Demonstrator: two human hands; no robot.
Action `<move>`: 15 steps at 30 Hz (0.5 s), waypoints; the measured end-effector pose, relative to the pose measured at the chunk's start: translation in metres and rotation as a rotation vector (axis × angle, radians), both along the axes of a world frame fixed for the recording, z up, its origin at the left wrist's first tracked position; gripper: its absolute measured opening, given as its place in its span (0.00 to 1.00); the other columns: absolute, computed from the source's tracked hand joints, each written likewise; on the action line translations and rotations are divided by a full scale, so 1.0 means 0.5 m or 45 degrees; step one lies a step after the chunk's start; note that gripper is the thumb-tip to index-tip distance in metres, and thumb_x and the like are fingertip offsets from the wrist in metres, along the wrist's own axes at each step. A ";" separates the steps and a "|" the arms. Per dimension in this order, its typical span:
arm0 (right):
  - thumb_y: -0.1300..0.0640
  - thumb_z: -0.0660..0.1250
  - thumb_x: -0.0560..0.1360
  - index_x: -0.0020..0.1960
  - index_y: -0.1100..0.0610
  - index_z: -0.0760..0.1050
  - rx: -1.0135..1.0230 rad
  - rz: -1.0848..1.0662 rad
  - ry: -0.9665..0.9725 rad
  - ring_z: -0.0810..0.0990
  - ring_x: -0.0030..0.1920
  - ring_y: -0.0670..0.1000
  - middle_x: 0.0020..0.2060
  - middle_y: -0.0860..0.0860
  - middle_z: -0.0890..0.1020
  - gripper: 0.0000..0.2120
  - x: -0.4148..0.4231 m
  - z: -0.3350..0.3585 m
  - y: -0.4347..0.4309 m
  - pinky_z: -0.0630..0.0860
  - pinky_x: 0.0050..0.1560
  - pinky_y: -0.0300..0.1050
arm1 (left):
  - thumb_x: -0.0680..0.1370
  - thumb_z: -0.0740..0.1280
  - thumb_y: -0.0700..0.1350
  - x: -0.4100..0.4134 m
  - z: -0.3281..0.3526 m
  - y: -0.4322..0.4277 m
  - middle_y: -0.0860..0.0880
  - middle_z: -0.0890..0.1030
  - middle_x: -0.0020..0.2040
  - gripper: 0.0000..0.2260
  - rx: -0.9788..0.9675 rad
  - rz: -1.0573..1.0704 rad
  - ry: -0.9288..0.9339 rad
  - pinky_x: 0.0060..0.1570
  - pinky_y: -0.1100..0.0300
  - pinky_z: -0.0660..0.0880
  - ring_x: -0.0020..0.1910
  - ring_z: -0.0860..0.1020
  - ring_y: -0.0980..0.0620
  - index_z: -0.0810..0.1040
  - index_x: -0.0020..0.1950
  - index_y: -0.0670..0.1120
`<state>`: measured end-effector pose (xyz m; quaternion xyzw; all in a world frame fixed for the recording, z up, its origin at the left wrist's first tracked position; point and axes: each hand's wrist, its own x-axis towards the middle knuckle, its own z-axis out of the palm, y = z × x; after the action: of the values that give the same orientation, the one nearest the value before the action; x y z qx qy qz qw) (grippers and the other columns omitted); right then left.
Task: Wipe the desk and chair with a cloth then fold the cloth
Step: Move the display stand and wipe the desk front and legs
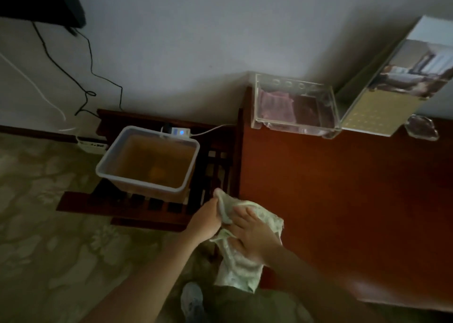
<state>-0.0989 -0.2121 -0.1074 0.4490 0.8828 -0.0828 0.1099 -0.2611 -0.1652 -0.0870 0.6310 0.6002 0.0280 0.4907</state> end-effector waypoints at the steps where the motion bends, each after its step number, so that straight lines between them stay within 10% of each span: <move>1: 0.43 0.54 0.73 0.52 0.45 0.82 0.035 0.077 0.012 0.79 0.59 0.52 0.52 0.46 0.83 0.19 0.000 -0.003 0.028 0.72 0.62 0.53 | 0.83 0.54 0.43 -0.007 -0.009 0.016 0.48 0.70 0.69 0.20 -0.036 0.010 -0.013 0.57 0.56 0.72 0.62 0.74 0.48 0.59 0.75 0.48; 7: 0.44 0.46 0.77 0.52 0.48 0.80 -0.040 0.261 -0.163 0.77 0.49 0.50 0.42 0.46 0.82 0.25 0.002 -0.002 0.260 0.65 0.62 0.50 | 0.83 0.54 0.46 -0.046 -0.080 0.110 0.50 0.68 0.71 0.20 -0.222 0.010 -0.173 0.54 0.60 0.74 0.59 0.75 0.54 0.60 0.75 0.49; 15: 0.55 0.60 0.76 0.58 0.57 0.75 -0.048 -0.505 -0.436 0.78 0.55 0.57 0.51 0.55 0.80 0.13 -0.054 -0.020 0.599 0.72 0.48 0.44 | 0.84 0.52 0.46 -0.047 -0.177 0.193 0.57 0.73 0.44 0.16 -0.260 0.207 -0.465 0.36 0.66 0.64 0.35 0.66 0.61 0.67 0.71 0.49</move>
<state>-0.1259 0.0873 -0.1175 0.6186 0.7444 -0.0421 0.2478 -0.2845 -0.0690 -0.1755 0.5120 0.5500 0.1206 0.6487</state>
